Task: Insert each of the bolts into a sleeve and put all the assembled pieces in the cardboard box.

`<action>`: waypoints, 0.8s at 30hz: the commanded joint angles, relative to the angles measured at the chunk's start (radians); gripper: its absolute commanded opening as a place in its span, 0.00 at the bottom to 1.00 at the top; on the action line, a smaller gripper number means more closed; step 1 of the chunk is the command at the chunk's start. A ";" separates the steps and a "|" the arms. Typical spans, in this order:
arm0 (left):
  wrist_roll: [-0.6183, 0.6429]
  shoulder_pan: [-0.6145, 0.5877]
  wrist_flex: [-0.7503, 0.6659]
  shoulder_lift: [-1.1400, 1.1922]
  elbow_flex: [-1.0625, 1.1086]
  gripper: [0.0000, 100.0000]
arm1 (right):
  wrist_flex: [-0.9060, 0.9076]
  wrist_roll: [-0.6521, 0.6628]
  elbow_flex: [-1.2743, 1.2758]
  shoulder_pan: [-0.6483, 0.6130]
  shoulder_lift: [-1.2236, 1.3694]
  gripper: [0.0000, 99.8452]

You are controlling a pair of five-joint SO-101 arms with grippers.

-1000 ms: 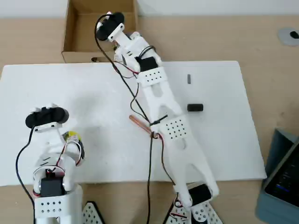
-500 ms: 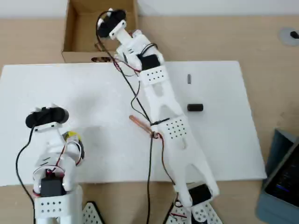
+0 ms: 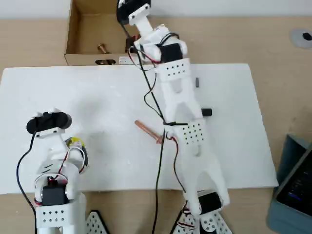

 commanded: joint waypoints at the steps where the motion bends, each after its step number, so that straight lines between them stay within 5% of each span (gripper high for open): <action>1: -0.005 -0.002 0.000 -0.010 -0.006 0.00 | 0.103 -0.011 -0.048 0.021 -0.148 0.15; 12: -0.005 -0.002 0.000 -0.010 -0.006 0.00 | 0.463 -0.006 -0.045 0.059 -0.320 0.15; 24: -0.005 -0.002 0.000 -0.010 -0.006 0.00 | 0.468 0.160 0.377 0.140 -0.667 0.15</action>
